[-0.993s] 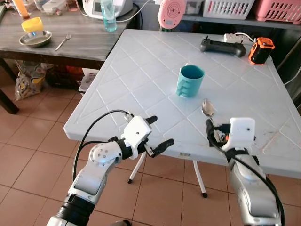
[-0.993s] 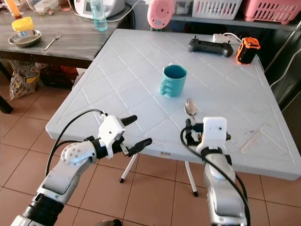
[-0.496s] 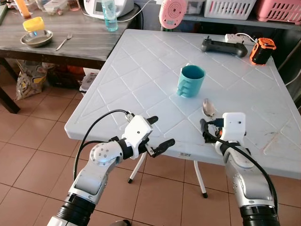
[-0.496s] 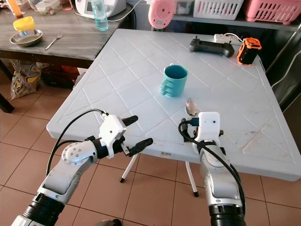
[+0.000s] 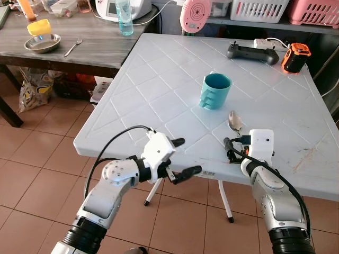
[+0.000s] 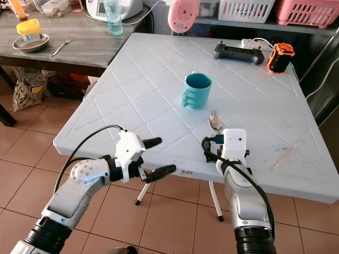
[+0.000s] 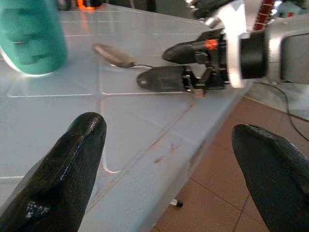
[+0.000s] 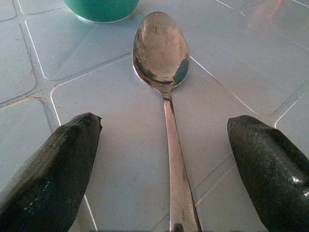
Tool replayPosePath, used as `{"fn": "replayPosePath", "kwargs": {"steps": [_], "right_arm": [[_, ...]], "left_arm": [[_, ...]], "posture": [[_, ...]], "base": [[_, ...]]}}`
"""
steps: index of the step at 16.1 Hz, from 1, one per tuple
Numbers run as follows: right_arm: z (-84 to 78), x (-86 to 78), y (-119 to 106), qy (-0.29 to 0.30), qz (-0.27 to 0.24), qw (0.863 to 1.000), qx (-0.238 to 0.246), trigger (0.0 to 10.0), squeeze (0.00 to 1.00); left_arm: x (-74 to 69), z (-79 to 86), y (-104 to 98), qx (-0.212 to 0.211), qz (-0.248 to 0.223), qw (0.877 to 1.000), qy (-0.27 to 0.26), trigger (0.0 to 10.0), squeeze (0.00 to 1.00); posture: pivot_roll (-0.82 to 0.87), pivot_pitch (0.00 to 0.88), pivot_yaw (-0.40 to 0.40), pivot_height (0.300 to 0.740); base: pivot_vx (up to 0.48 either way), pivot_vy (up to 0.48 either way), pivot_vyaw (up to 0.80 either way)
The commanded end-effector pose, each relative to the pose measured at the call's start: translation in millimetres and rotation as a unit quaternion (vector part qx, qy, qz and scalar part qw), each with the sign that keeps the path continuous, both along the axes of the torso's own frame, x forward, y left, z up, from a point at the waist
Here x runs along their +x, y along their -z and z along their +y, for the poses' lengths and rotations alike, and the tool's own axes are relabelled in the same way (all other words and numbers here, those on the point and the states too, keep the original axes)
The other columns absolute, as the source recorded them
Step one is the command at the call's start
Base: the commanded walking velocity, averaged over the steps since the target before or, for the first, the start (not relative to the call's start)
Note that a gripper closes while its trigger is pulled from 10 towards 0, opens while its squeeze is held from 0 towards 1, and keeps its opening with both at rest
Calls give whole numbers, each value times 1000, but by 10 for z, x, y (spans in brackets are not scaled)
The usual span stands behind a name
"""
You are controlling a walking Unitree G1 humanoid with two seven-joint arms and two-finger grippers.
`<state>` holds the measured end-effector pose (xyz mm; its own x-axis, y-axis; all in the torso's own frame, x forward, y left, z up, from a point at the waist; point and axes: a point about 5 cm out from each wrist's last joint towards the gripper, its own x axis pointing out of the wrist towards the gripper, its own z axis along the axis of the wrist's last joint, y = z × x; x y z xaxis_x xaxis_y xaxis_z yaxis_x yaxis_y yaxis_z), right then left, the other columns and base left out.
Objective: Setting the table
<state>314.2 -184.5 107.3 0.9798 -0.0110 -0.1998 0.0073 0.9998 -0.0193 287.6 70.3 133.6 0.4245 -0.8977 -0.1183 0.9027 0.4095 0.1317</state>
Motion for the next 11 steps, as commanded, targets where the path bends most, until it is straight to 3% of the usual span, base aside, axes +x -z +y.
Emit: {"fn": "replayPosePath", "kwargs": {"steps": [1,5,8,11], "right_arm": [[-25,-3,36,4,9,1000,4,10000,0],[-79,106,11,5,13,1000,8,10000,0],[-43,155,-23,-18,13,1000,7,0,0],[47,196,0,-27,21,999,14,0,0]], "left_arm": [[18,-14,-18,20,-2,1000,20,10000,0],[104,27,-47,18,-5,1000,4,10000,0],[107,17,-60,14,-2,1000,3,10000,0],[88,-5,-43,16,-1,1000,9,10000,0]], "posture": [[202,127,-5,740],[202,131,0,740],[202,136,-2,740],[204,139,-5,740]], "base": [[0,0,0],[0,0,0],[0,0,0],[0,0,0]]}}
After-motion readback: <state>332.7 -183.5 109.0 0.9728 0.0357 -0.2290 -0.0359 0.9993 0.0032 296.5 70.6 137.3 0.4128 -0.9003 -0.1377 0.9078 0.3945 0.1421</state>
